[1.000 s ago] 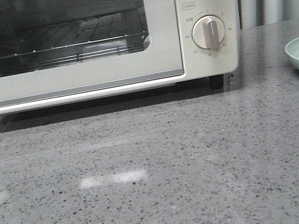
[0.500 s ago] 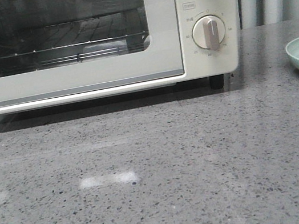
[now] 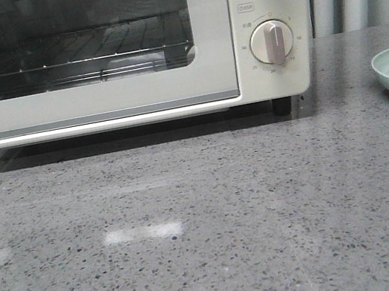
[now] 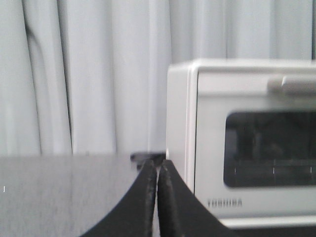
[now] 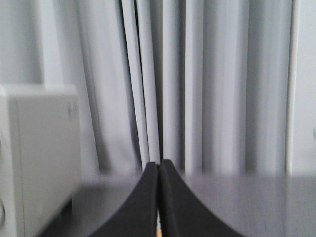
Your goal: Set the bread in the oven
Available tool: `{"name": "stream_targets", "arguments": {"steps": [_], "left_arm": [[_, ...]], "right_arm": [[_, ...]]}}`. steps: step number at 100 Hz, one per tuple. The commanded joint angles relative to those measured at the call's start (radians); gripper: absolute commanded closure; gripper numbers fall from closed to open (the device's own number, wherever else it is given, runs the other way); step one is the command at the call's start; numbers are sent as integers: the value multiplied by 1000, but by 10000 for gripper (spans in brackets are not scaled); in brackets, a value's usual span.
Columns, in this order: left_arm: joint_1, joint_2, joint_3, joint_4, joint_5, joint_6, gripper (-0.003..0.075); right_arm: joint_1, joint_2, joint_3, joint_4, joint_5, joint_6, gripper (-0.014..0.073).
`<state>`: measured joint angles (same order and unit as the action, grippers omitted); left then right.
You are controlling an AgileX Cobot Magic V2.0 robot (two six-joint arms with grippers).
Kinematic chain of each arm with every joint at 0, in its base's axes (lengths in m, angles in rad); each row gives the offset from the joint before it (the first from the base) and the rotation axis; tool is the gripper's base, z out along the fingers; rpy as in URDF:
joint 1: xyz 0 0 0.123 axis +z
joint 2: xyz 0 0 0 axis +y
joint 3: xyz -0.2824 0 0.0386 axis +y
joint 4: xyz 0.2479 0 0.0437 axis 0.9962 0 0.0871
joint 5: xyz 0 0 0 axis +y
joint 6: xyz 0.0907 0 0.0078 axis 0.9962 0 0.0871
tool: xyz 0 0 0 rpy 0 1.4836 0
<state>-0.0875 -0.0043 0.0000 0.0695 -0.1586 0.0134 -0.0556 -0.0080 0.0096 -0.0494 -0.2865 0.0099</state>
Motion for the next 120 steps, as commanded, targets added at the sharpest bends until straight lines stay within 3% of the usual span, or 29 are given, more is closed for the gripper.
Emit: {"name": "stream_targets", "arguments": {"steps": [1, 17, 38, 47, 60, 69, 76, 98, 108, 120], "left_arm": [[-8, -29, 23, -8, -145, -5, 741], [-6, -29, 23, -8, -242, -5, 741], [-8, -29, 19, -20, -298, -13, 741], [-8, -27, 0, -26, -291, -113, 742], [-8, -16, -68, -26, -172, -208, 742], [-8, 19, -129, -26, -117, -212, 741], [-8, 57, -178, -22, -105, -212, 741], [-38, 227, -348, 2, -45, -220, 741], [-104, 316, -429, 29, -4, -220, 741], [-217, 432, -513, 114, -3, -220, 741]], "right_arm": [[0, -21, 12, 3, -240, 2, 664], [0, -21, 12, 8, -389, 9, 664], [0, -21, 5, 9, -364, 111, 664], [0, -21, -26, 9, -253, 129, 664], [0, -19, -142, 9, 36, 358, 663], [0, 4, -241, 9, 281, 362, 664], [0, 36, -288, 2, 348, 358, 664], [0, 157, -344, -2, 324, 356, 663], [0, 208, -348, -78, 287, 353, 663], [0, 264, -353, -80, 247, 353, 664]]}}
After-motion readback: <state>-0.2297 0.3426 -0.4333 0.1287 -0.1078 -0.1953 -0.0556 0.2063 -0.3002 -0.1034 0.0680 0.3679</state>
